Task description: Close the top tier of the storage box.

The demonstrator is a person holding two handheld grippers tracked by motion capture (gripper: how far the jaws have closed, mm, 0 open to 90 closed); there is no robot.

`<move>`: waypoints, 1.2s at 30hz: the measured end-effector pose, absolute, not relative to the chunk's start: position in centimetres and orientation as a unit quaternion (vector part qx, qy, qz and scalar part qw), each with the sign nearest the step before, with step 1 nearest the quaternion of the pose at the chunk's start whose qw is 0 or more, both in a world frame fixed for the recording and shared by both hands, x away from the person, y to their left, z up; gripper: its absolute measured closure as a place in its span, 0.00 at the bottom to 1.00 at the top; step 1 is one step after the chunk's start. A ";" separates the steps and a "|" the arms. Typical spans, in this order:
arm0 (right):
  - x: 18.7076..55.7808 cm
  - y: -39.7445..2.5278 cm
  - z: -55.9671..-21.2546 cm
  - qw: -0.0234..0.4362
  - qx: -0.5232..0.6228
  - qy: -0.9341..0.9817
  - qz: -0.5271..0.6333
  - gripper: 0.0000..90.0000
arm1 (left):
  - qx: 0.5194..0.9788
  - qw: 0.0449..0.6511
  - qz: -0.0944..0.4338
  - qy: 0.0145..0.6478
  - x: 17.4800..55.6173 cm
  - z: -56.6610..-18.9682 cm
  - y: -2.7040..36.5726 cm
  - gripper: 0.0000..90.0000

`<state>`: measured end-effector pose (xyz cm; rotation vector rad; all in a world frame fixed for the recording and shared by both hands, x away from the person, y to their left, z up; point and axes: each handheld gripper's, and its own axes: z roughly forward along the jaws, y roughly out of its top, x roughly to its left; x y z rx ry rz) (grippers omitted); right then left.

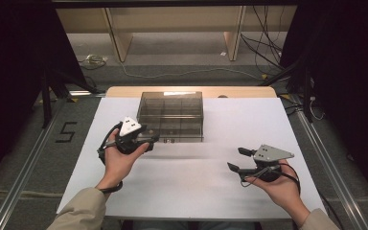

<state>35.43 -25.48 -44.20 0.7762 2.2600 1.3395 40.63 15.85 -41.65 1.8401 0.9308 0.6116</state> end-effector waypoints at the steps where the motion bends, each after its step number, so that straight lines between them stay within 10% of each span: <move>1: 35.5 -25.5 -44.2 0.201 0.278 0.807 0.480 0.37 | 0.755 0.476 0.251 0.374 40.3 -41.7 15.8 0.58; 8: 35.6 -26.3 -44.5 0.197 0.284 0.804 0.484 0.37 | 0.760 0.480 0.254 0.356 38.5 -42.3 15.5 1.00; 36: 35.5 -25.9 -44.2 0.203 0.279 0.807 0.480 0.37 | 0.805 0.421 0.290 0.301 40.1 -45.2 13.1 1.00</move>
